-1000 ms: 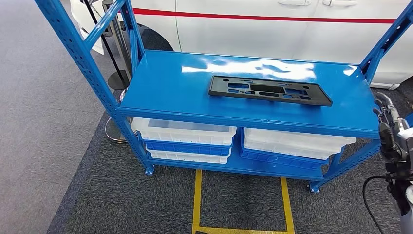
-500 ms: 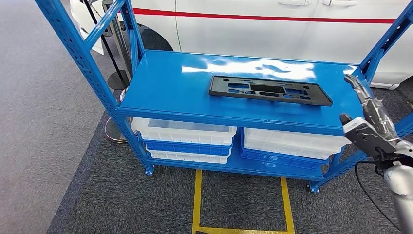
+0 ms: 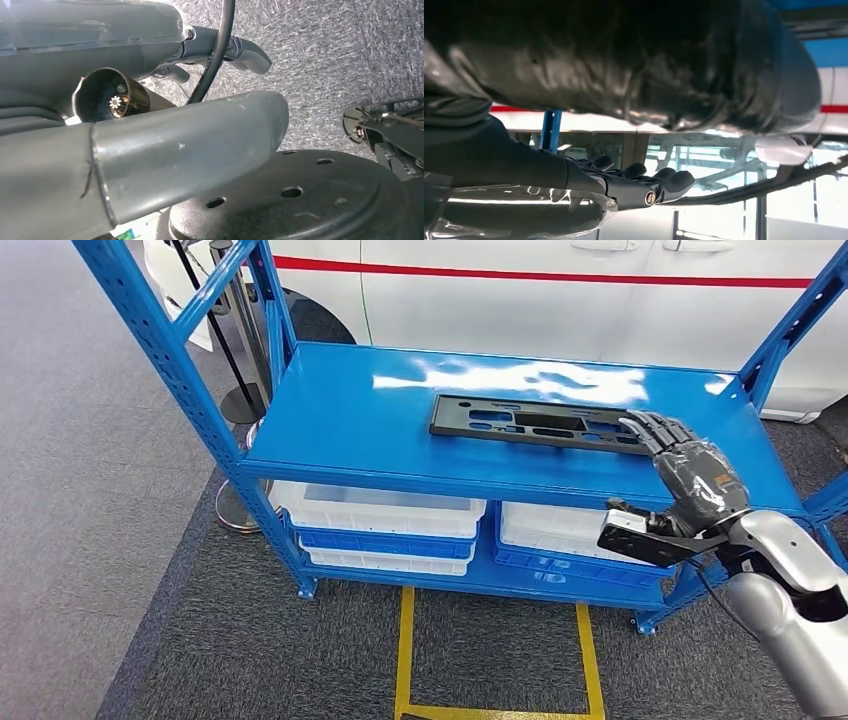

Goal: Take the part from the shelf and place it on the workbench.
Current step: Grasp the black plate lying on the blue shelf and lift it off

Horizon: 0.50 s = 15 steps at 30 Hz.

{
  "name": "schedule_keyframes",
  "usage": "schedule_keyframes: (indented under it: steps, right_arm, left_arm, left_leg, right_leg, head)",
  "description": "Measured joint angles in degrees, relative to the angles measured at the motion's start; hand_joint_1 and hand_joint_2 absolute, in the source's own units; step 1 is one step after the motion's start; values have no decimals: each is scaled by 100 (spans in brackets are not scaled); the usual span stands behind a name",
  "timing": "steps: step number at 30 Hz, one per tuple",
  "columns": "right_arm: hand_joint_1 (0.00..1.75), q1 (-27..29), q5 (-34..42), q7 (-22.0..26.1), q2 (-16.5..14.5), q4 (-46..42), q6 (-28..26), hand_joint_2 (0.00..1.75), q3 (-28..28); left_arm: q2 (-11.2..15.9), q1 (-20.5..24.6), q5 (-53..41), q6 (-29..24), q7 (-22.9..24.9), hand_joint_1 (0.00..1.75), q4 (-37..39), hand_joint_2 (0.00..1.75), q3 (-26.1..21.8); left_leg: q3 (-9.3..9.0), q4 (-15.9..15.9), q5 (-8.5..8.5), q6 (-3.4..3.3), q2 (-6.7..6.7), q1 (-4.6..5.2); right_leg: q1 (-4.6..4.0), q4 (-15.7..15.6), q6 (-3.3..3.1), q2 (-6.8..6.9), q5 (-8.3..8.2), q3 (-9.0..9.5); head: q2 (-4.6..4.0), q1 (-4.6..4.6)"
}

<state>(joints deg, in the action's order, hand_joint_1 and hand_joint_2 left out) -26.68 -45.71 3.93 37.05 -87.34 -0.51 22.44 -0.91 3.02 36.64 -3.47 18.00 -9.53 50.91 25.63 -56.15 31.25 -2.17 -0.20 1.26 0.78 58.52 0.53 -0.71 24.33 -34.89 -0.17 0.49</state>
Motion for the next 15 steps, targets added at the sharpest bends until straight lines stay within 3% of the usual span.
schedule_keyframes:
  steps: [3,6,8,10,12,13,15]
  right_arm:
    - [0,-4,-120,-103,0,56,-21,0,145]
    - [0,-1,-100,-123,10,93,-49,0,211]
    - [0,3,-48,-127,31,102,-72,0,217]
    - [0,29,13,-129,44,113,-87,87,215]
    - [0,76,57,-128,46,132,-89,175,215]
    - [0,91,73,-127,46,140,-89,175,215]
    - [0,103,101,-123,46,148,-88,175,212]
  left_arm:
    - [26,8,7,-6,-6,0,5,0,72]
    - [37,14,14,-31,-20,0,8,0,114]
    - [39,16,29,-38,-35,0,10,0,122]
    - [42,11,46,-38,-45,0,11,0,127]
    - [44,1,56,-35,-48,0,15,0,138]
    - [44,-3,58,-33,-50,0,17,0,147]
    - [44,-7,60,-29,-55,0,20,0,161]
  left_leg:
    - [32,-17,-6,-35,-2,9]
    - [12,60,-54,-140,0,-23]
    - [-40,111,-88,-195,9,-48]
    - [-53,115,-90,-208,17,-49]
    - [-77,111,-62,-196,17,-49]
    - [-107,110,-34,-184,16,-51]
    - [-206,111,60,-146,20,-59]
  right_leg:
    - [1,4,36,2,-32,-7]
    - [-11,109,98,2,-91,-56]
    - [-10,409,117,14,80,-232]
    - [2,1052,141,25,383,-588]
    - [21,1522,176,36,478,-891]
    - [34,1474,185,43,366,-910]
    - [55,816,179,69,-77,-652]
  head:
    - [0,-1]
    - [0,2]
    - [0,4]
    - [0,4]
    - [0,4]
    - [0,4]
    - [0,4]
